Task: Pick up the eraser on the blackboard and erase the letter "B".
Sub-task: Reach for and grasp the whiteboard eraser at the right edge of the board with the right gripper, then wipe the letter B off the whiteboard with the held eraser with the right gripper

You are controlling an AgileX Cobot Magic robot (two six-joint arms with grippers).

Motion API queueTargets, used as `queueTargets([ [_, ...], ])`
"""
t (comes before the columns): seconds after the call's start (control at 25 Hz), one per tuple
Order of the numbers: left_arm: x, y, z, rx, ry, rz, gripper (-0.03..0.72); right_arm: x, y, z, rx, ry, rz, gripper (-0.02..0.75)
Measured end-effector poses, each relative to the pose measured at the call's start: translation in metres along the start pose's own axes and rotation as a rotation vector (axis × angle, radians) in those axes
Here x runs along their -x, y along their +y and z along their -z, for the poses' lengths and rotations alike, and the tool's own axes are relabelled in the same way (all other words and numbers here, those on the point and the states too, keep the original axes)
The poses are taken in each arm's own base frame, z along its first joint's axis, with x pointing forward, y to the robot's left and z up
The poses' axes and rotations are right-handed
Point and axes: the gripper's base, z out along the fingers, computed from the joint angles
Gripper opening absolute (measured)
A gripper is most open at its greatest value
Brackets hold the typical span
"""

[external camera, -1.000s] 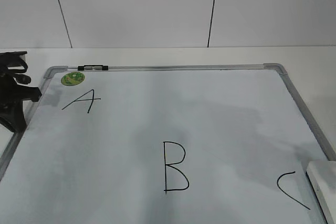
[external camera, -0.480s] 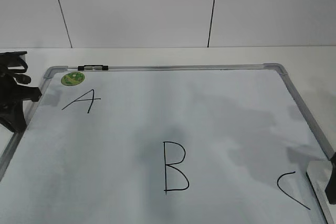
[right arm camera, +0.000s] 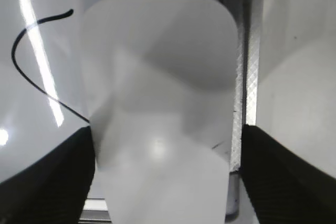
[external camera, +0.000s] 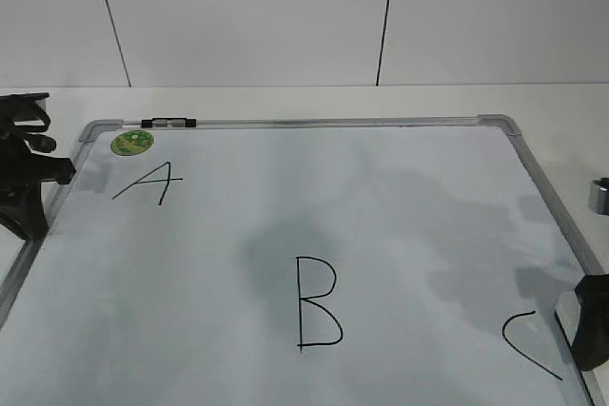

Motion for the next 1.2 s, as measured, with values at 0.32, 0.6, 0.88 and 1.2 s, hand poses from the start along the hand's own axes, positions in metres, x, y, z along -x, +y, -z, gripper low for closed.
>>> queueTargets([
  [0.32,0.000,0.000,0.000,0.000,0.000,0.000,0.019,0.004,0.000,-0.010,0.002,0.043,-0.010,0.659],
  [0.6,0.000,0.000,0.000,0.000,0.000,0.000,0.019,0.006,0.000,-0.014,0.003,0.059,-0.013,0.638],
  [0.88,0.000,-0.003,0.000,0.000,0.001,-0.008,0.019,0.006,0.000,-0.014,0.008,0.061,-0.009,0.553],
  [1.2,0.000,-0.001,0.000,0.000,-0.001,-0.004,0.019,0.010,0.001,-0.007,0.009,0.095,-0.001,0.544],
])
